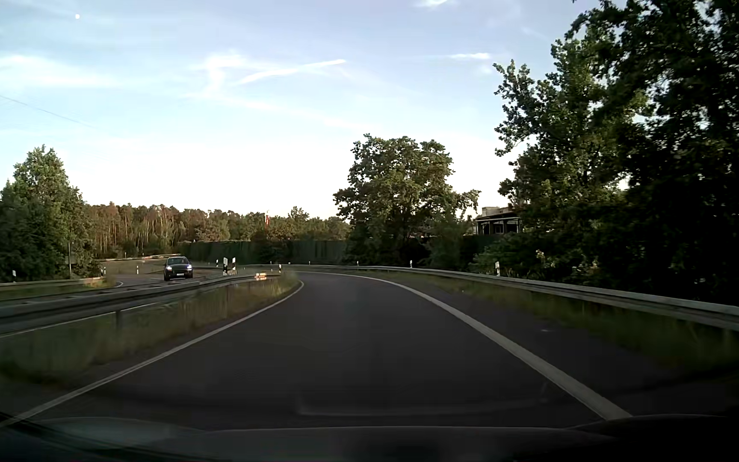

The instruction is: Follow the waypoints while adhering to traffic rules and regulations

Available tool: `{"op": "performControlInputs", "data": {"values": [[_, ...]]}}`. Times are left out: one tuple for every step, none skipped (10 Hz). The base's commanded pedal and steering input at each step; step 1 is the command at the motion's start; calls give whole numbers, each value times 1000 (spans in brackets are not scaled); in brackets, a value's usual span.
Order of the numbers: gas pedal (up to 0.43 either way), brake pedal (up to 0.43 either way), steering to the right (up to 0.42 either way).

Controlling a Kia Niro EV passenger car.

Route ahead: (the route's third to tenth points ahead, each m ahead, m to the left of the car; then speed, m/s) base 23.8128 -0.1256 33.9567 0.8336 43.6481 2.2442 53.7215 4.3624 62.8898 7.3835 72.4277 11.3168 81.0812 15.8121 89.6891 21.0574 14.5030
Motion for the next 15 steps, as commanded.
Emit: {"op": "performControlInputs", "data": {"values": [[0, 0, -15], [0, 0, -17], [0, 0, -19], [0, 0, -21], [0, 0, -22], [0, 0, -23], [0, 0, -24], [0, 0, -24], [0, 0, -24], [0, 0, -24], [0, 0, -24], [0, 0, -23], [0, 0, -23], [0, 0, -23], [0, 0, -23]]}}
